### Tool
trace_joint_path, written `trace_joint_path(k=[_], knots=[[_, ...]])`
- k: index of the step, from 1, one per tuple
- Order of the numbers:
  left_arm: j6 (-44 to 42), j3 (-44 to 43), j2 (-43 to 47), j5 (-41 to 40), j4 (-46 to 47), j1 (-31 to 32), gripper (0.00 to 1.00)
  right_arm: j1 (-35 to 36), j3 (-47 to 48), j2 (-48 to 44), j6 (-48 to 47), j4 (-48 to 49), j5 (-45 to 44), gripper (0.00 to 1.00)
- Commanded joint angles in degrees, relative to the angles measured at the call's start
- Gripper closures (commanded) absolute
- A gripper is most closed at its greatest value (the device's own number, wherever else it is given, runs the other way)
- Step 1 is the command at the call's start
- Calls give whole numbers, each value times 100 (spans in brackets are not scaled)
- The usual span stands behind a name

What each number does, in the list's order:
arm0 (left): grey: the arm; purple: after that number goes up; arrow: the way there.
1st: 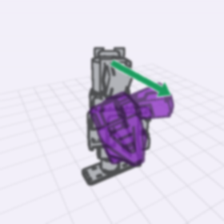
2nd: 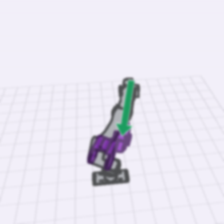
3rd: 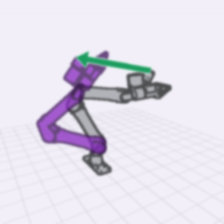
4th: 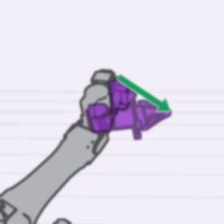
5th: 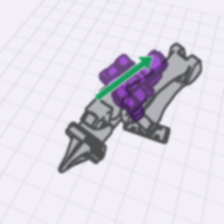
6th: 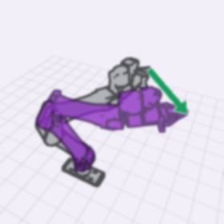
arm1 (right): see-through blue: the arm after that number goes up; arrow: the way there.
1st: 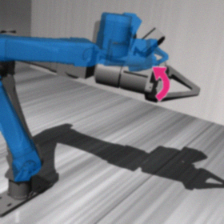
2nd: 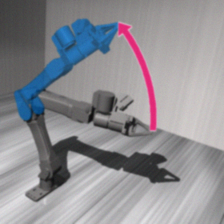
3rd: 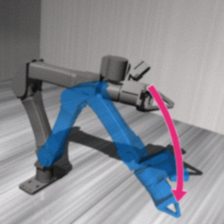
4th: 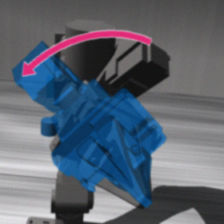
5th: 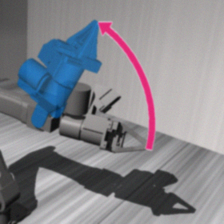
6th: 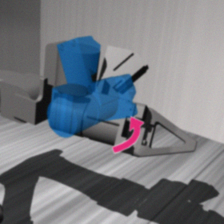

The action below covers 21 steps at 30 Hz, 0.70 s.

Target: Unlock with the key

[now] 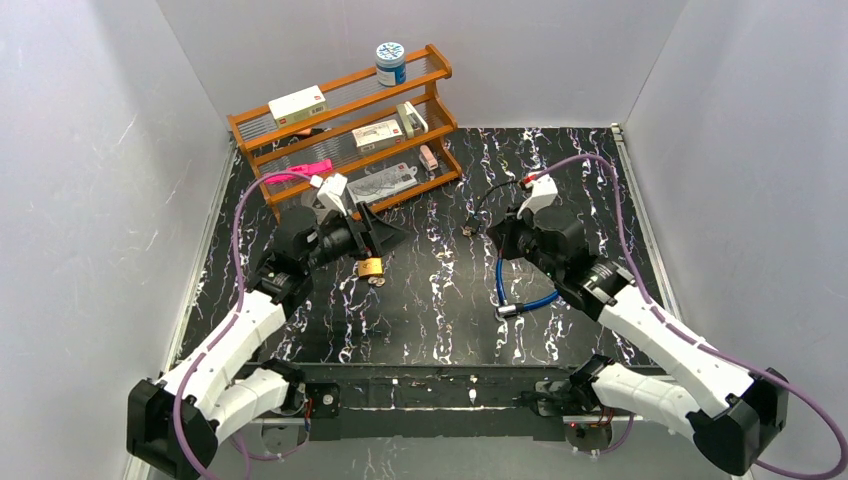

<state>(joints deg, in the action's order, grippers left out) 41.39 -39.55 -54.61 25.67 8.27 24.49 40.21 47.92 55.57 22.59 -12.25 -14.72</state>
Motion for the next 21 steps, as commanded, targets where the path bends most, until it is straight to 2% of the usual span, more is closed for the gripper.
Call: trace_joint_path(k=[1,4,8,14,16,21], knots=[[852,-394,-134,1020,1087,77,23,39,212,-270,-544,1014,1516,99],[1179,-593,-199,747,1127,219,24,38,319,-241,-554,1171,2368,99],[1844,-730,-329,93,968,466,33,202,706,139,-625,1084,3206,99],[1162,-1180,-466,-936,-276,1007,39,865,1197,721,-965,802,2472,99],[1118,-1142,-512,-1005,-326,1091,41,1014,1325,885,-1021,739,2314,99],[1100,-1037,-566,-1301,-526,1180,55,1255,1452,1096,-1049,709,1855,99]])
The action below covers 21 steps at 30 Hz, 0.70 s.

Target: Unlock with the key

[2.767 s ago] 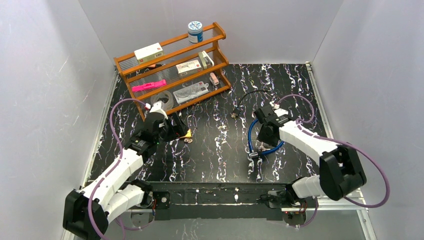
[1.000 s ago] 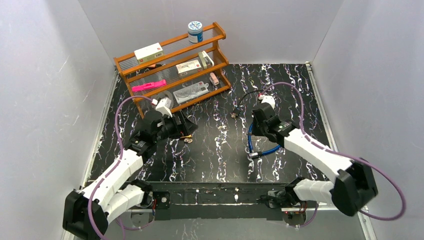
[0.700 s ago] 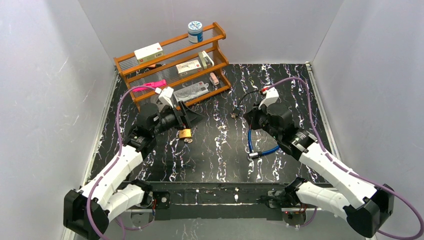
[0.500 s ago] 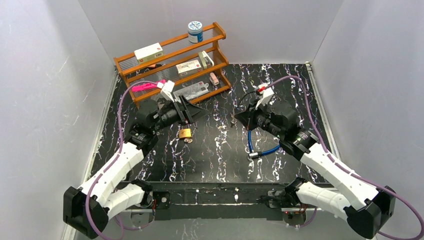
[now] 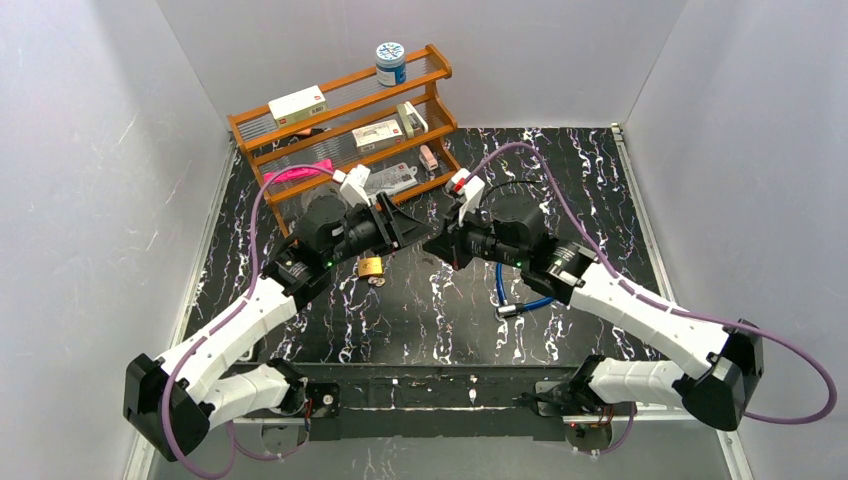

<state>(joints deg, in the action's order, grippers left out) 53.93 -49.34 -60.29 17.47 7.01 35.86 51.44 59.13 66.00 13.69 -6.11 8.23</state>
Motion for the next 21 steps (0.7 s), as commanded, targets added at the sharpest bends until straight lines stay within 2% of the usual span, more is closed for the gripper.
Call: trace_joint_path(k=[1,6,9,15,19,21], knots=[[-148,-58,20,-563,-488,44,58,165,342,72,-153,97,-519,99],[-15,-43,9,-709,-598,52,67,275,412,174,-103,77,-867,99],[60,-29,-150,-651,-578,86,79,311,432,218,-69,137,-950,99],[14,-82,-227,-570,-562,123,81,337,488,361,-17,181,-1007,99],[28,-105,-202,-465,-554,122,74,341,545,482,12,101,-1272,99],[51,-102,-198,-408,-559,123,77,349,551,535,31,85,-1409,99]])
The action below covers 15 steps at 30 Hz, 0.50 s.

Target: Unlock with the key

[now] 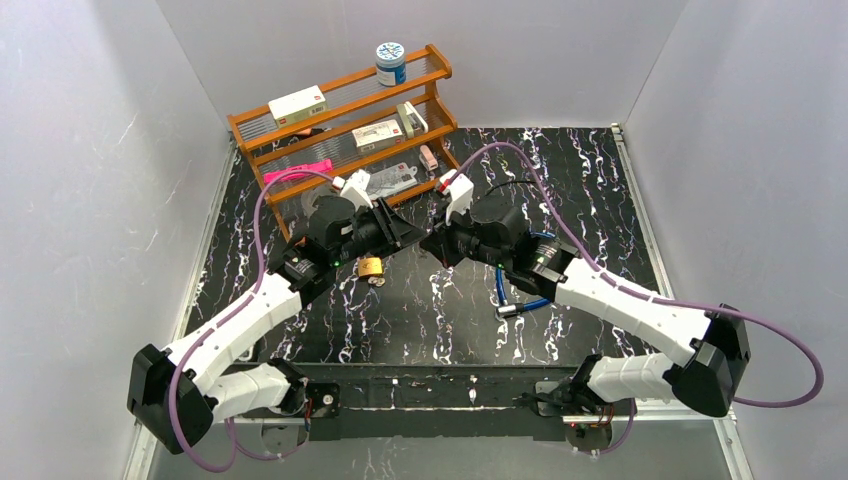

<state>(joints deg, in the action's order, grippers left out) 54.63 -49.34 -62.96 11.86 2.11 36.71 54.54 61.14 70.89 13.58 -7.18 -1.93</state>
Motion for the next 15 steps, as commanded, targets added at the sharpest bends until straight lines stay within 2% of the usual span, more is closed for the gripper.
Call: trace_joint_path(k=[1,5,10,11,13,15], knots=[[-8,-85,77,157,-70,38,80,39,354,66,47,187,-428,99],[-54,-67,100,124,-62,38,99,39,375,110,152,202,-400,99],[-387,-112,82,124,-27,38,100,30,590,236,501,-79,-173,99],[-488,-119,80,112,-12,38,100,30,523,174,561,-29,-114,95],[-753,-148,97,107,21,37,100,3,424,19,773,20,-43,72],[-981,-169,115,181,155,30,100,-99,221,-216,1046,152,108,53]])
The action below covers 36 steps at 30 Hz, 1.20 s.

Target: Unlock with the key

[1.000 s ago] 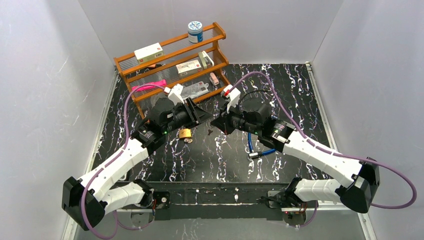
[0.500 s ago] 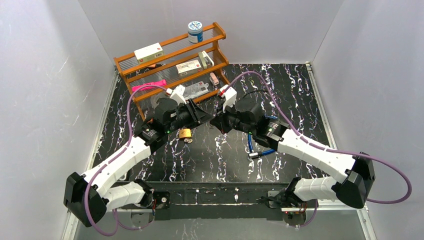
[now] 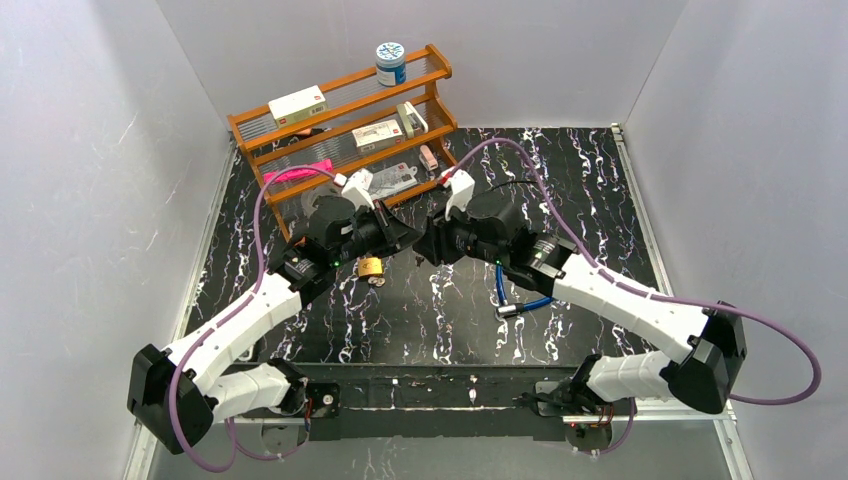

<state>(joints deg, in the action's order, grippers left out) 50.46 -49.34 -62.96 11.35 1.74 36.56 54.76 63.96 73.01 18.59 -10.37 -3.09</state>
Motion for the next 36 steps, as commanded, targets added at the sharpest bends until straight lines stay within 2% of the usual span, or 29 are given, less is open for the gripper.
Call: trace_joint_path(k=[1,8,11,17,21,26,29,31,34,36], knots=[[-679,-184,117,327,302,45,100,-194,-168,-573,707,557,268,47],[-929,-552,-49,1738,1384,45,100,-990,-1192,-1756,2165,1666,1381,24],[-631,-730,-89,2508,2150,45,100,-1139,-1609,-2140,2745,2342,1727,20],[3,-1117,-85,3433,3174,40,100,-1154,-1984,-2541,3327,3480,2137,14],[459,-1328,-61,3768,3846,53,100,-1152,-2014,-2411,3802,4493,2738,14],[630,-1536,-25,4029,4182,92,100,-1146,-1936,-2103,4343,5834,3383,14],[606,-1625,-59,4148,4293,124,100,-1028,-1852,-1944,4467,6427,3578,19],[597,-1690,-111,4231,4380,167,100,-892,-1785,-1780,4548,6611,3657,23],[512,-1716,-148,4471,4548,264,100,-799,-1808,-1677,4730,7116,3723,25],[424,-1687,-123,4490,4598,289,100,-782,-1704,-1661,4759,7119,3712,27]])
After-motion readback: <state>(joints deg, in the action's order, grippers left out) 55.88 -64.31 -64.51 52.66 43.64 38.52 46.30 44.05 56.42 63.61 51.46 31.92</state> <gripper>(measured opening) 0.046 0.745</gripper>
